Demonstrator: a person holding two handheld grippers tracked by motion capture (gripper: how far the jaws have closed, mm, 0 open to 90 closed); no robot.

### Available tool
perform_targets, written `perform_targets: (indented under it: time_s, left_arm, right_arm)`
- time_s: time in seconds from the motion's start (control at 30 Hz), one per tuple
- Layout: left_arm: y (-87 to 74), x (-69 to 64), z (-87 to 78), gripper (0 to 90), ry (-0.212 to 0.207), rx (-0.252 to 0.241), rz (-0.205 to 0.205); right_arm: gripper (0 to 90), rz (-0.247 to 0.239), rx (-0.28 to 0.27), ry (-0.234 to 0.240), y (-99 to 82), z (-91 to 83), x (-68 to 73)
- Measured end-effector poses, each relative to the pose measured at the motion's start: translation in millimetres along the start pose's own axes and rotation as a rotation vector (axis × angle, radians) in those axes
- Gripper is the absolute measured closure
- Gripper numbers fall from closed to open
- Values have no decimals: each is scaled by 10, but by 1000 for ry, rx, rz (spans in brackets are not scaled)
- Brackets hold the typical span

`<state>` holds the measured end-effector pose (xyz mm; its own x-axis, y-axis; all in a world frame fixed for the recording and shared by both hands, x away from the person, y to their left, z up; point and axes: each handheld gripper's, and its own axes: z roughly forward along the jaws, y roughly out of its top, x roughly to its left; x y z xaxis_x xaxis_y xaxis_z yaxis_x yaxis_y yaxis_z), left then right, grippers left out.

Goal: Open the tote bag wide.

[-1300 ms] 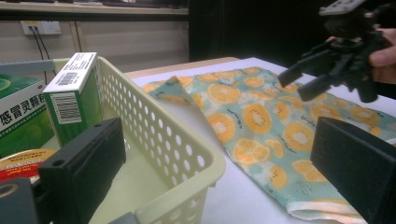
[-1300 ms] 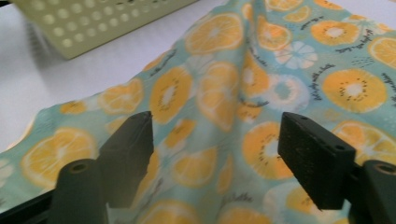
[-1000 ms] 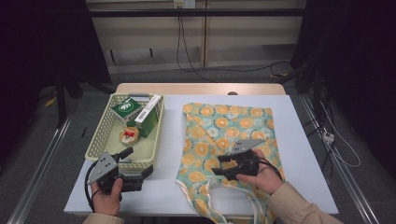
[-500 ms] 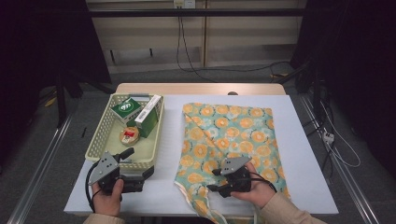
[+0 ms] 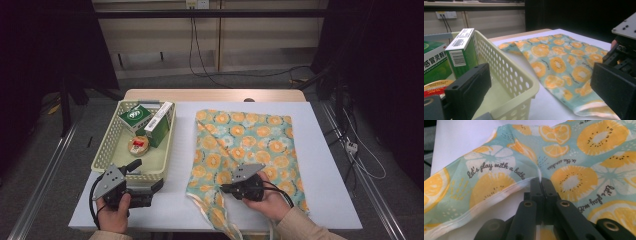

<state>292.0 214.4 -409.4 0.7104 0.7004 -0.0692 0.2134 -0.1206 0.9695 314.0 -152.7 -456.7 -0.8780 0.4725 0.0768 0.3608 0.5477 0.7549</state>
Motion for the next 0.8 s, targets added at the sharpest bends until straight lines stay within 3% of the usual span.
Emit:
perform_targets:
  time_s: [0.1, 0.17, 0.23, 0.37, 0.43, 0.47, 0.53, 0.57, 0.7, 0.8]
  left_arm:
    - [0, 7, -16, 31, 6, -5, -6]
    - [3, 5, -26, 31, 9, -4, -4]
    - [-1, 11, -30, 31, 9, -4, -1]
    - [-16, 23, -39, 31, 11, 2, -5]
    - [-19, 21, -46, 31, 10, 2, -6]
    - [-20, 22, -50, 31, 11, 4, -4]
    - [-19, 22, -52, 31, 11, 0, -6]
    - [-18, 21, -52, 31, 12, 0, -6]
    - [-15, 15, -53, 31, 13, 1, -7]
    - [-8, 9, -52, 31, 13, 1, -2]
  right_arm:
    - [900, 32, -31, 19, 155, 102, -26]
    - [900, 15, -38, 14, 285, 189, -11]
    - [900, 16, -45, 38, 399, 287, -1]
    - [896, 12, -11, 48, 474, 511, 16]
    - [804, 20, 9, 56, 445, 576, 13]
    - [706, 30, -5, 76, 435, 574, 6]
    - [497, 38, 4, 38, 435, 516, 4]
    - [440, 36, 7, 42, 435, 473, 1]
    - [316, 73, -42, 64, 394, 207, -34]
    - [260, 57, -56, 12, 359, -14, -125]
